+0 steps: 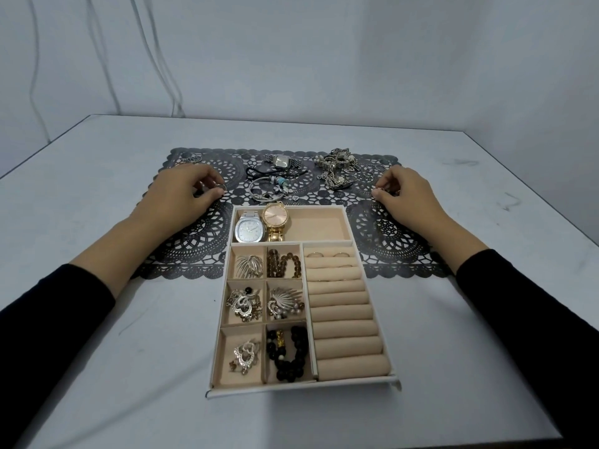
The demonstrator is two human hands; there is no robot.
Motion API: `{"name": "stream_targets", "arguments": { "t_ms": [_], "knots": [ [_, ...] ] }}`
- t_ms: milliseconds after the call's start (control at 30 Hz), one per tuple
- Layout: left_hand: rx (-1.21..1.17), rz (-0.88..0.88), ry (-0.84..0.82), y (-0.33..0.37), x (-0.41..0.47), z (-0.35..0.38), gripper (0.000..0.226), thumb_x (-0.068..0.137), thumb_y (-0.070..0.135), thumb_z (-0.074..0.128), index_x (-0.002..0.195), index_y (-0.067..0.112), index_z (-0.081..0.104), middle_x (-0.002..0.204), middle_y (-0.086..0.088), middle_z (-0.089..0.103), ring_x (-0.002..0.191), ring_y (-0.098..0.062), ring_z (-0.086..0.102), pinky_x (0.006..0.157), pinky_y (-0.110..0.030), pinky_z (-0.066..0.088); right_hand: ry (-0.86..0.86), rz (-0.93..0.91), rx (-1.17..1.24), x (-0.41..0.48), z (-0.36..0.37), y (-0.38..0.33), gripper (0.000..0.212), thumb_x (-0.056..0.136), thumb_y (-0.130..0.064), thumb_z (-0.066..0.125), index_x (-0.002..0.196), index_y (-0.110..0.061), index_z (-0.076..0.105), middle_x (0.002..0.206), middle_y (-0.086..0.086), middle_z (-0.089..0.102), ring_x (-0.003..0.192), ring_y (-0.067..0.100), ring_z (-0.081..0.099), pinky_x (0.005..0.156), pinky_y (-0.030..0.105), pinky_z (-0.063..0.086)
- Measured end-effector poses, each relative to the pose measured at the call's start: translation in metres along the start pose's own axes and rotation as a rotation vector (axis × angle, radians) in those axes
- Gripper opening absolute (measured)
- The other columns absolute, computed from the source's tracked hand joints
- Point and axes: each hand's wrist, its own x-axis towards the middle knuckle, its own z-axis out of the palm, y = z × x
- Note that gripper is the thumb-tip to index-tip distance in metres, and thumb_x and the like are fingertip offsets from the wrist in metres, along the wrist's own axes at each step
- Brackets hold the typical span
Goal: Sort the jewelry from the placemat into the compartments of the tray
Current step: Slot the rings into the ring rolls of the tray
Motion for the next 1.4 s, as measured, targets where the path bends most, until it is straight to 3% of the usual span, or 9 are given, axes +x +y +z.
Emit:
{"name": "stream_targets", "arguments": {
  "t_ms": [200,267,367,433,467,600,1067,1233,1400],
  "knots": [
    [-0.016,0.020,0.028,0.003,-0.005,-0.001,0.012,0.090,0.014,0.067,0.101,0.019,0.070,0.093,-0.002,0.068,0.080,-0.016,0.057,0.077,-0.029,0.042,0.069,-0.028,0.099,-0.009,-0.003,-0.001,0.009,0.083,-0.009,0.069,0.086,-0.015,0.064,0.084,0.007,0.065,0.071,0.013,0.053,0.060,0.002,0.037],
    [-0.068,-0.027,0.042,0.006,-0.007,-0.003,0.011,0.090,0.017,0.067,0.100,0.022,0.069,0.089,0.002,0.068,0.075,-0.006,0.058,0.076,-0.024,0.042,0.086,-0.013,0.146,-0.011,-0.005,-0.004,0.008,0.084,-0.008,0.066,0.086,-0.016,0.067,0.084,0.006,0.067,0.072,0.012,0.054,0.061,0.000,0.038],
    [-0.177,-0.087,0.120,0.016,-0.010,-0.008,0.006,0.090,0.021,0.067,0.095,0.025,0.066,0.081,0.015,0.064,0.071,0.010,0.058,0.077,-0.017,0.044,0.085,0.023,0.266,-0.016,-0.011,-0.006,0.012,0.085,-0.009,0.063,0.085,-0.019,0.070,0.084,0.003,0.068,0.079,0.019,0.064,0.072,0.011,0.051],
    [-0.266,-0.113,0.183,0.024,-0.013,-0.012,0.004,0.090,0.024,0.068,0.093,0.023,0.067,0.082,0.011,0.066,0.073,0.003,0.058,0.077,-0.017,0.047,0.061,0.053,0.426,-0.022,-0.017,-0.009,0.013,0.085,-0.008,0.065,0.088,-0.019,0.072,0.085,0.006,0.070,0.084,0.023,0.069,0.079,0.033,0.058],
    [-0.304,-0.113,0.198,0.029,-0.016,-0.015,0.005,0.090,0.025,0.069,0.093,0.022,0.068,0.083,0.008,0.066,0.074,0.000,0.058,0.074,-0.014,0.046,0.051,0.060,0.494,-0.027,-0.022,-0.013,0.013,0.085,-0.008,0.067,0.090,-0.018,0.072,0.086,0.008,0.070,0.084,0.023,0.069,0.078,0.036,0.058],
    [-0.432,-0.054,0.169,0.056,-0.029,-0.018,0.003,0.090,0.025,0.068,0.090,0.024,0.066,0.081,0.012,0.064,0.072,0.004,0.056,0.067,-0.007,0.043,-0.013,0.015,0.628,-0.046,-0.036,-0.031,0.014,0.083,-0.009,0.071,0.098,-0.010,0.073,0.090,0.014,0.071,0.078,0.014,0.064,0.071,0.019,0.050],
    [-0.597,0.193,0.003,0.119,-0.073,-0.001,0.004,0.088,0.019,0.071,0.090,0.022,0.070,0.084,0.006,0.070,0.077,-0.006,0.063,0.073,-0.017,0.050,-0.280,-0.151,0.708,-0.092,-0.047,-0.061,0.013,0.078,-0.007,0.075,0.088,-0.015,0.076,0.080,0.017,0.070,0.070,0.017,0.057,0.067,0.027,0.047],
    [-0.574,0.247,-0.020,0.124,-0.080,0.000,0.004,0.086,0.017,0.073,0.090,0.017,0.071,0.081,0.009,0.069,0.076,-0.005,0.064,0.072,-0.014,0.048,-0.465,-0.176,0.629,-0.099,-0.051,-0.064,0.012,0.078,0.000,0.073,0.088,-0.007,0.075,0.063,0.000,0.067,0.050,0.006,0.051,0.047,0.015,0.037],
    [-0.541,0.276,-0.030,0.125,-0.083,0.002,0.005,0.086,0.018,0.074,0.090,0.017,0.072,0.082,0.003,0.071,0.079,-0.013,0.067,0.073,-0.025,0.055,-0.597,-0.191,0.597,-0.102,-0.051,-0.065,0.010,0.078,0.001,0.073,0.087,-0.002,0.075,0.063,0.014,0.065,0.050,0.014,0.049,0.042,0.016,0.036]
  ]
}}
